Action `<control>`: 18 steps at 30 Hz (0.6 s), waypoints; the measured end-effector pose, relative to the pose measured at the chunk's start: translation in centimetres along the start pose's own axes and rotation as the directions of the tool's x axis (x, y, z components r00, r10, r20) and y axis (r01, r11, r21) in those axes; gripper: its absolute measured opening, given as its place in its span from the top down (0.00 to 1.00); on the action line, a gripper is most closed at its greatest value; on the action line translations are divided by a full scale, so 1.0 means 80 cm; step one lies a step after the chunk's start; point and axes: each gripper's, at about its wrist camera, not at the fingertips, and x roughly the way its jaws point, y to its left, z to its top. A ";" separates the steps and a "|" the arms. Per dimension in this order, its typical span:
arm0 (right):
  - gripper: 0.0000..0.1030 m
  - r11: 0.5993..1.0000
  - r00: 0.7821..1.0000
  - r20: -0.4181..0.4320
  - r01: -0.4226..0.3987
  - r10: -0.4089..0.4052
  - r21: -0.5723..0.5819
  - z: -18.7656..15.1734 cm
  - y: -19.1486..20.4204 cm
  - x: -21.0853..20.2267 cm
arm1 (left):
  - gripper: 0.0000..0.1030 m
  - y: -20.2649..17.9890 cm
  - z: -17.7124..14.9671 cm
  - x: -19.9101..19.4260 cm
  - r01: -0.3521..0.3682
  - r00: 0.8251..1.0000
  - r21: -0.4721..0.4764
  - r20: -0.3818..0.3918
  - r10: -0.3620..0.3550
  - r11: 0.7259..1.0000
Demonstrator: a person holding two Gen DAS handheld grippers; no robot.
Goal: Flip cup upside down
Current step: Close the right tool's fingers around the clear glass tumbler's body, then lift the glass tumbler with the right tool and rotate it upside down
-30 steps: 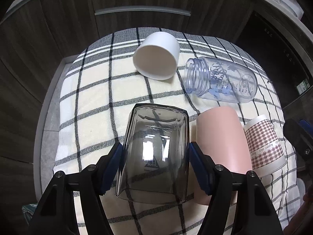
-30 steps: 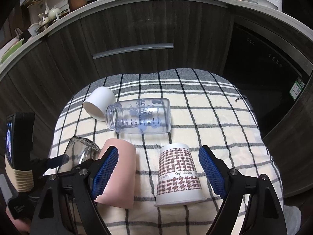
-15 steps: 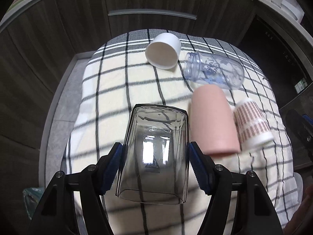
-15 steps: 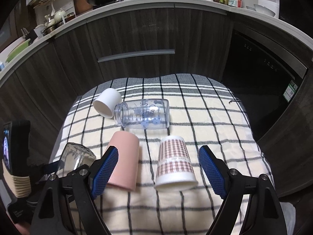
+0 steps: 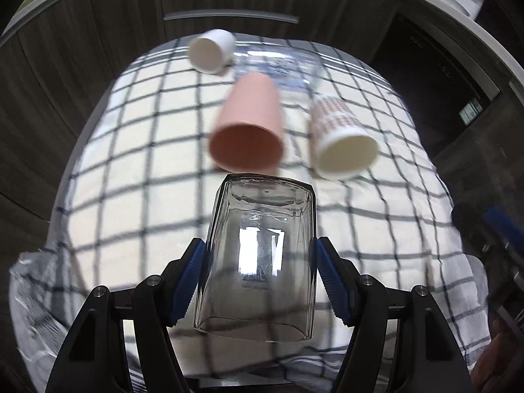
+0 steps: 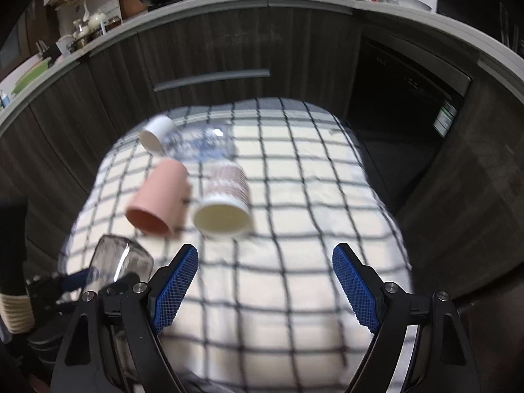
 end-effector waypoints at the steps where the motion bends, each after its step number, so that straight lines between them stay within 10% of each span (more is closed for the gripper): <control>1: 0.18 1.000 1.000 -0.009 0.006 -0.006 0.002 -0.006 -0.007 0.000 | 0.35 -0.008 -0.004 0.002 0.003 1.000 0.006 0.000 -0.003 1.000; 18: 0.18 0.998 0.997 -0.055 0.047 -0.045 0.038 -0.036 -0.053 0.011 | 0.34 -0.057 -0.020 0.037 -0.038 0.999 0.080 -0.014 0.039 0.996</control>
